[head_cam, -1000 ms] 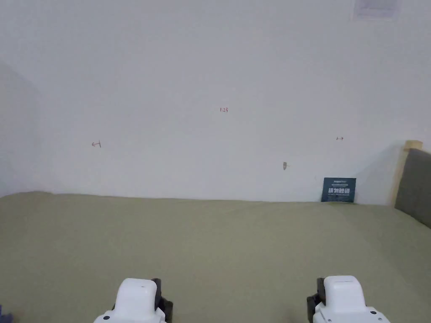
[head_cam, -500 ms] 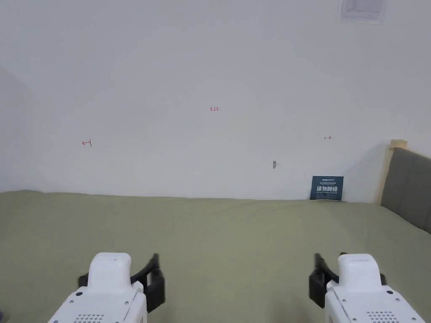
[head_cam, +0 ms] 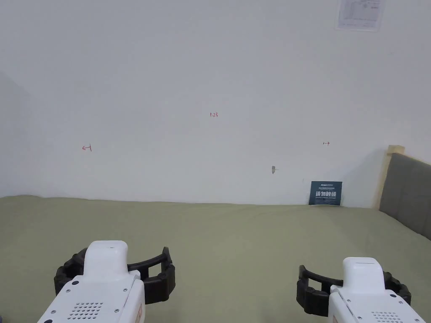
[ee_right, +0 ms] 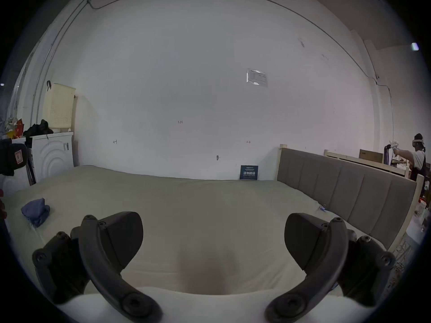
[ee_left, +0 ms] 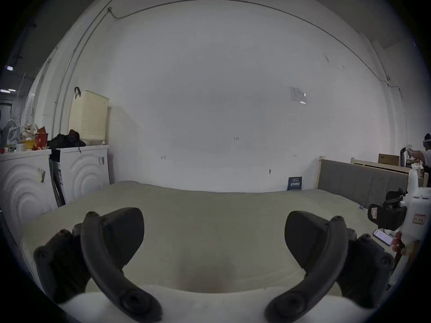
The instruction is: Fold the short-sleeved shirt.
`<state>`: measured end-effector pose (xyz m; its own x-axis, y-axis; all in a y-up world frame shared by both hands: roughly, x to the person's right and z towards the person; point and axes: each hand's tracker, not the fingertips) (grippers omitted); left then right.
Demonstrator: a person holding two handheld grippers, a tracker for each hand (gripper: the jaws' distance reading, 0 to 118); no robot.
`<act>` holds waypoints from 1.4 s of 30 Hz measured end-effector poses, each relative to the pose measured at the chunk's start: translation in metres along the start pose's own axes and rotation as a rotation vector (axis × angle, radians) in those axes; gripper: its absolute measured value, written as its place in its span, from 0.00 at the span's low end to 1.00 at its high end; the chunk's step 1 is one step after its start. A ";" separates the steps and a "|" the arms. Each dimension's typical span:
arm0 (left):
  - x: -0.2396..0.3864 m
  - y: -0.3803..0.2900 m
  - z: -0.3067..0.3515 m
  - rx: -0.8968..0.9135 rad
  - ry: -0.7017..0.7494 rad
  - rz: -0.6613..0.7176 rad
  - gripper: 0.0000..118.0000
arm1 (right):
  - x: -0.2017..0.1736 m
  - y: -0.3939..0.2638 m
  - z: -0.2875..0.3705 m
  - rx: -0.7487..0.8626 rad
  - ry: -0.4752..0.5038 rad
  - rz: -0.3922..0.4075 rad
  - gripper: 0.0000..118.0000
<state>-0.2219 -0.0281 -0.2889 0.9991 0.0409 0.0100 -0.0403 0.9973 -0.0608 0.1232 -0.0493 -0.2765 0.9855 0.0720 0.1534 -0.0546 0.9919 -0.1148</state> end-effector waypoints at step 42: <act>0.001 -0.006 0.007 -0.029 0.007 -0.042 1.00 | 0.002 0.007 -0.001 -0.010 0.014 -0.022 1.00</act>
<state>-0.2209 -0.0340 -0.2812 1.0000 -0.0010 0.0063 0.0016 0.9960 -0.0896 0.1254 -0.0428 -0.2780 0.9886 0.0489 0.1422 -0.0316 0.9921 -0.1218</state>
